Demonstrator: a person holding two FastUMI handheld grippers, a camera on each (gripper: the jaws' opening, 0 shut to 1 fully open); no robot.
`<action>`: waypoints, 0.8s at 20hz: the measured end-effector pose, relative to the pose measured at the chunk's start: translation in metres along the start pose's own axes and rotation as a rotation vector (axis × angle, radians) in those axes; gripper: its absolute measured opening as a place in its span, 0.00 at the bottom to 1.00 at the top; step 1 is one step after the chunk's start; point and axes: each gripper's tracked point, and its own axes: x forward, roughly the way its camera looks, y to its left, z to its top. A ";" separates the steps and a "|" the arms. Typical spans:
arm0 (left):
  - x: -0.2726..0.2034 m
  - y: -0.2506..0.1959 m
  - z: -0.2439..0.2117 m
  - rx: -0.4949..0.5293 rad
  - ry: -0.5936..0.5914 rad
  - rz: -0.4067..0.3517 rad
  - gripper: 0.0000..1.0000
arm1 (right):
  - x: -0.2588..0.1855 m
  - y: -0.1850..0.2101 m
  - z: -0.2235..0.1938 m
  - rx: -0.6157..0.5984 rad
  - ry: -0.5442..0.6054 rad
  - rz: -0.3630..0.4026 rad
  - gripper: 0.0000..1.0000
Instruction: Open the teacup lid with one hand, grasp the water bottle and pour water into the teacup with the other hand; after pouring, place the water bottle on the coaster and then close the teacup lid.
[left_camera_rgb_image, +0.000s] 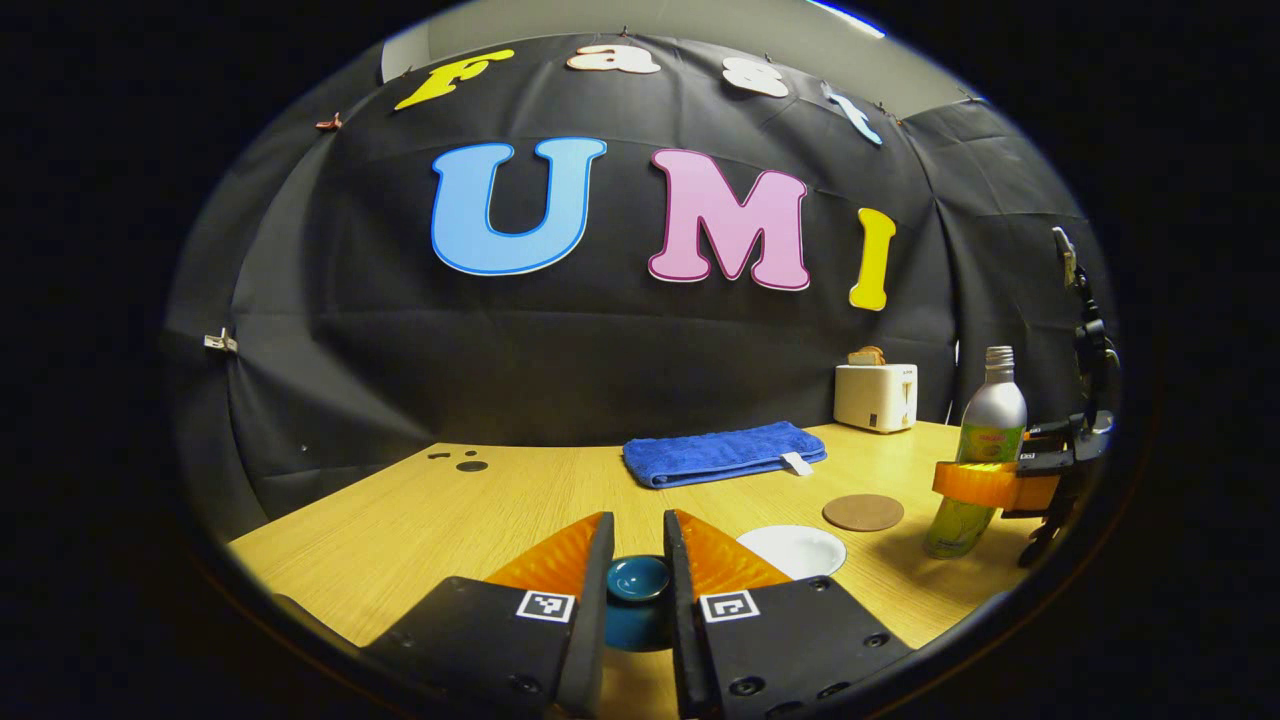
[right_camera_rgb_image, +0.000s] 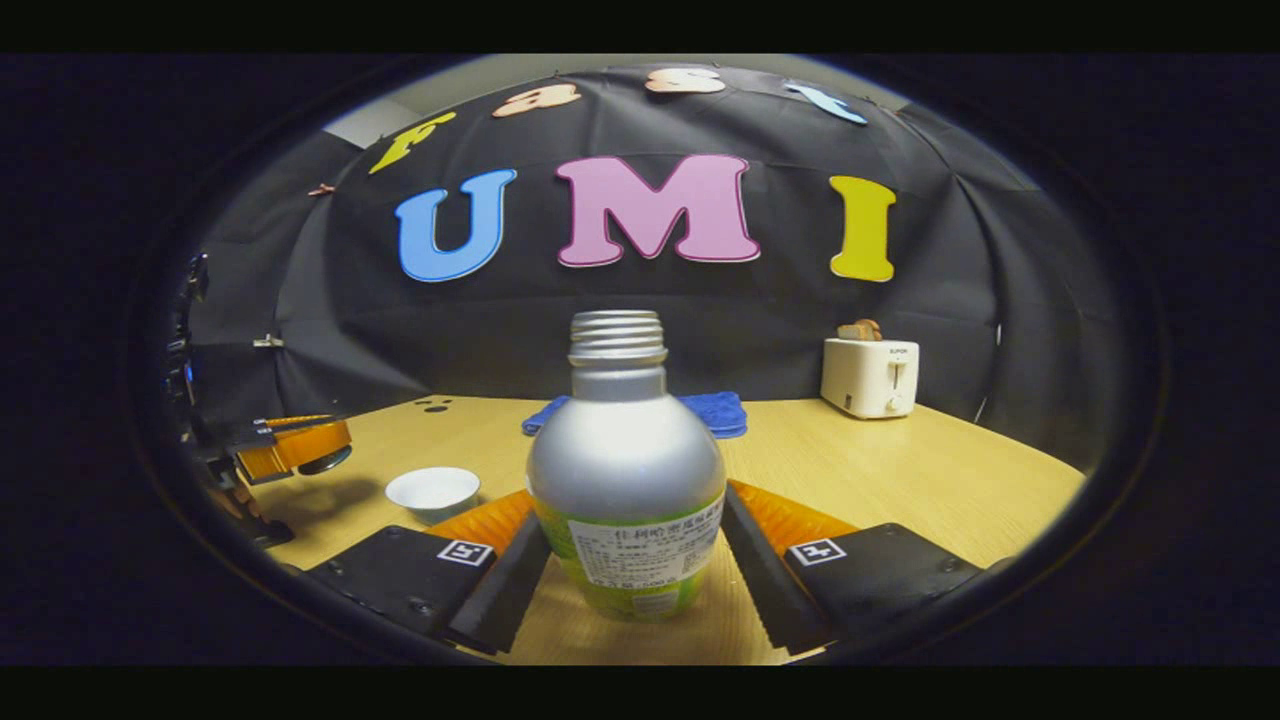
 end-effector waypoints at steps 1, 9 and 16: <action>0.000 0.000 0.000 0.000 0.001 0.000 0.31 | -0.001 0.001 0.001 0.001 -0.001 0.002 0.92; 0.001 0.000 0.000 0.001 0.001 0.000 0.31 | -0.006 -0.001 0.010 -0.022 -0.085 -0.044 0.81; 0.000 0.002 0.001 0.001 0.000 0.001 0.31 | -0.004 0.006 0.016 -0.097 -0.065 -0.028 0.76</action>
